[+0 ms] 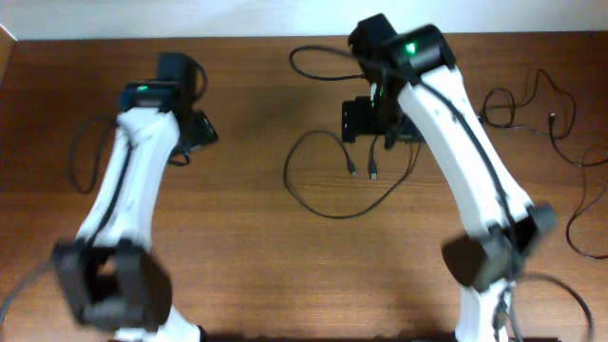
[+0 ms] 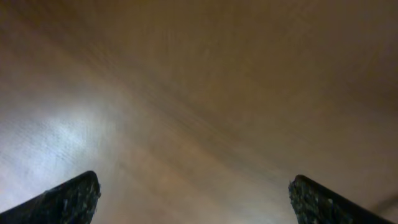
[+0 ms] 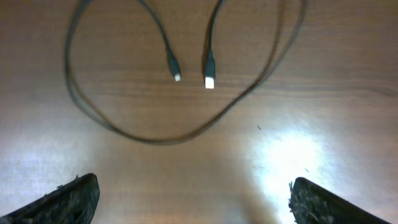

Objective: Untangle cables

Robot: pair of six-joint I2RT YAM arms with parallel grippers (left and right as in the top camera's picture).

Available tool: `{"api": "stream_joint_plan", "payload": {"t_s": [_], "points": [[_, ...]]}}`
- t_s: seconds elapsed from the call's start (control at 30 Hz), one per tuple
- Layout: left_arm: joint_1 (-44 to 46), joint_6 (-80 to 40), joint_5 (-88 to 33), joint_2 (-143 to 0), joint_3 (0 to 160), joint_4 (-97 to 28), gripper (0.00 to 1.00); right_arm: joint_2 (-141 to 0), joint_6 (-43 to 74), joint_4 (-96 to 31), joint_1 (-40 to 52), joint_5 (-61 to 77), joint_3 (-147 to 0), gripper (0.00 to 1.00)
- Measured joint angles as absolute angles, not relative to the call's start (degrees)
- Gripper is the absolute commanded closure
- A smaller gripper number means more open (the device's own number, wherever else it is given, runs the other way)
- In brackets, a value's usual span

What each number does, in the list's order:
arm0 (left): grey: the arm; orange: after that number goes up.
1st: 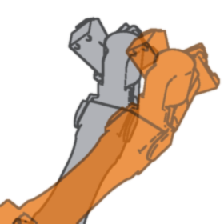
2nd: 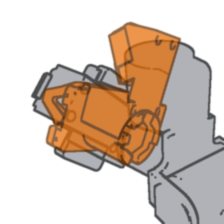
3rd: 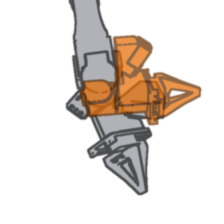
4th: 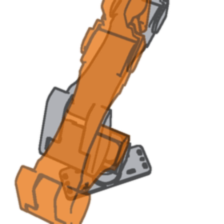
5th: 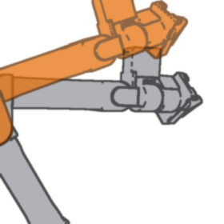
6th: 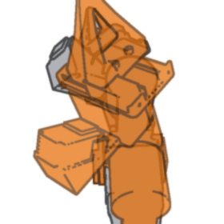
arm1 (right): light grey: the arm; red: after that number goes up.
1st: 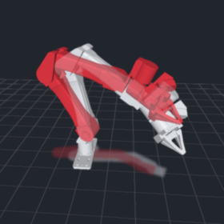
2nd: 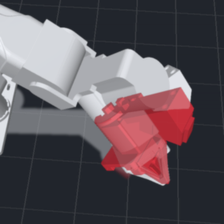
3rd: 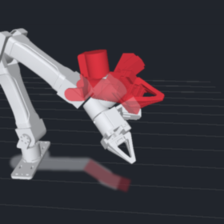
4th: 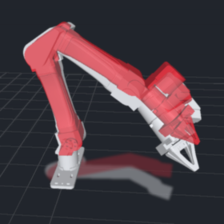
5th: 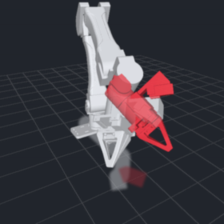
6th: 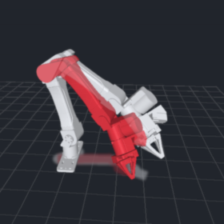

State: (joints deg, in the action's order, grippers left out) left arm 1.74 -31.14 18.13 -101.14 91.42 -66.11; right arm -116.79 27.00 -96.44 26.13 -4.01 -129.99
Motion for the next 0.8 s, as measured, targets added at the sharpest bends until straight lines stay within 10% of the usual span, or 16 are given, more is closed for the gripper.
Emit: {"api": "stream_joint_plan", "payload": {"t_s": [0.47, 0.8], "points": [[1.7, -30.8, 21.2, -85.4, 91.7, -65.0, 0.01, -116.0, 21.8, -48.3, 23.2, -4.4, -97.1, 0.02], [1.7, -30.8, 22.5, -85.4, 91.7, -64.9, 0.01, -123.5, 20.5, -45.2, 22.4, -4.3, -96.6, 0.02]]}}
